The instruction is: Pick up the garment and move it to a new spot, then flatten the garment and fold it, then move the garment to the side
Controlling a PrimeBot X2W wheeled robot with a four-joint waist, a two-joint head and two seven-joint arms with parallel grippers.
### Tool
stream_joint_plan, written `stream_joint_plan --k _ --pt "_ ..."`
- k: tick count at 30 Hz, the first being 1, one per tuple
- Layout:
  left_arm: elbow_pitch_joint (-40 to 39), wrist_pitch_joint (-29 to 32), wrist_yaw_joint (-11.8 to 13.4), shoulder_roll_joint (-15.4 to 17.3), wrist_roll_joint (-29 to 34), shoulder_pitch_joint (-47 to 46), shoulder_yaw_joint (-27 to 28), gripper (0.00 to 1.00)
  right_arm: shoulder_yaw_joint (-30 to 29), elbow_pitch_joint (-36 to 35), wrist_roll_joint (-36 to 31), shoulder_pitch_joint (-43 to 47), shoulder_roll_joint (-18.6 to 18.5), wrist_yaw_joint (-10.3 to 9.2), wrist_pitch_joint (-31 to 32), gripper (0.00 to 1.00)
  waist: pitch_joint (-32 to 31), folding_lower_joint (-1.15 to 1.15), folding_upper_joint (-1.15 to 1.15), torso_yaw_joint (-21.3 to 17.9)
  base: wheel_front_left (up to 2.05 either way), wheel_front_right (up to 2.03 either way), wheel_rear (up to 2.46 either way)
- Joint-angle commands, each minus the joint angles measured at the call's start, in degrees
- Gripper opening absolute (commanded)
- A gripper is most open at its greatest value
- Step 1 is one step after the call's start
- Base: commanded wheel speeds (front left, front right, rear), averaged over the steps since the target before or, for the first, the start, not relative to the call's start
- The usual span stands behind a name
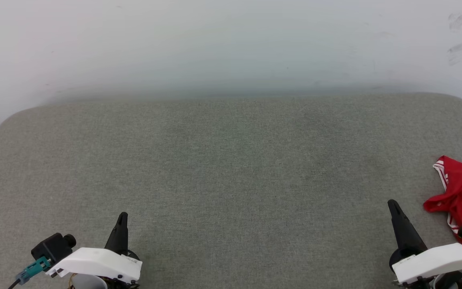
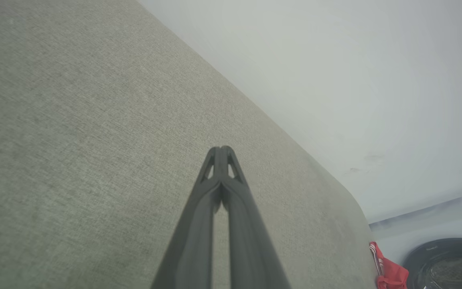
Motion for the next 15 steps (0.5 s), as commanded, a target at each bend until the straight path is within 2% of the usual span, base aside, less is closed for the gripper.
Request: stream_joint_plan --k 1,15 --pt "-0.5 0.4 -0.7 -0.2 -1.5 -1.8 0.9 0.0 -0.3 -0.3 2.0 -1.9 0.1 -0.01 0.1 0.0 0.0 0.0 0.0 0.0 0.0 0.0 0.0" --pt "0.0 2.9 -3.0 -2.0 -9.2 -2.4 3.9 0.0 -0.9 1.6 12.3 -3.2 0.2 -0.01 0.8 0.0 0.1 0.0 0.0 0.2 0.0 0.0 0.0"
